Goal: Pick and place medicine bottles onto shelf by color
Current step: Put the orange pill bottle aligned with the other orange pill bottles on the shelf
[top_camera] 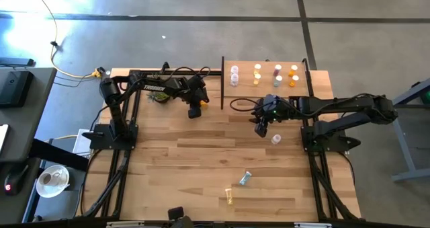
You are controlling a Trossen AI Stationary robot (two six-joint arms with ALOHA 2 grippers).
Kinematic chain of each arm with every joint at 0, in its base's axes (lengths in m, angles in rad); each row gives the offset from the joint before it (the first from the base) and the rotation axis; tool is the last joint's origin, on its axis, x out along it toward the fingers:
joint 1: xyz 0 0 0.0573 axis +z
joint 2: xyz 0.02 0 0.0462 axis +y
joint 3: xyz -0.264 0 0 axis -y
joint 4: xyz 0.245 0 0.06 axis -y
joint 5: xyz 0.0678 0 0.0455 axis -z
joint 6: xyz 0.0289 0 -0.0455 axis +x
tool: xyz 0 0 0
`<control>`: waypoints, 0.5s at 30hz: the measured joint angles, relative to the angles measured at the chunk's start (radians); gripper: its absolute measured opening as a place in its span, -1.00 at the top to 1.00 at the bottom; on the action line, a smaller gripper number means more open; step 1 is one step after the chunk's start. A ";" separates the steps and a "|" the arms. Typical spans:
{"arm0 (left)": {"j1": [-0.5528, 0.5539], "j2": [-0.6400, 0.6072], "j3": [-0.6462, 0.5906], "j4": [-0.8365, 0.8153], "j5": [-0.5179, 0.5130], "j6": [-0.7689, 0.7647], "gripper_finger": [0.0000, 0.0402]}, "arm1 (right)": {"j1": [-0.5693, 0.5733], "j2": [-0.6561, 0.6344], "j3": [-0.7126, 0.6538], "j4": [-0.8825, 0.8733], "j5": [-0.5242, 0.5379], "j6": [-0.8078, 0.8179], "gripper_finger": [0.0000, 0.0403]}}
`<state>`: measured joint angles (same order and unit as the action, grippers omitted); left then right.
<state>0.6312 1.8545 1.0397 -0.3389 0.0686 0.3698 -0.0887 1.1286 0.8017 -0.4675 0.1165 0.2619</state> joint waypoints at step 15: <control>-0.032 -0.007 0.000 -0.074 0.212 -0.003 0.63 | 0.000 0.000 0.000 0.002 -0.001 0.000 0.27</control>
<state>0.5992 1.8477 1.0392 -0.4132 0.2806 0.3667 -0.0887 1.1286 0.8021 -0.4658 0.1158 0.2619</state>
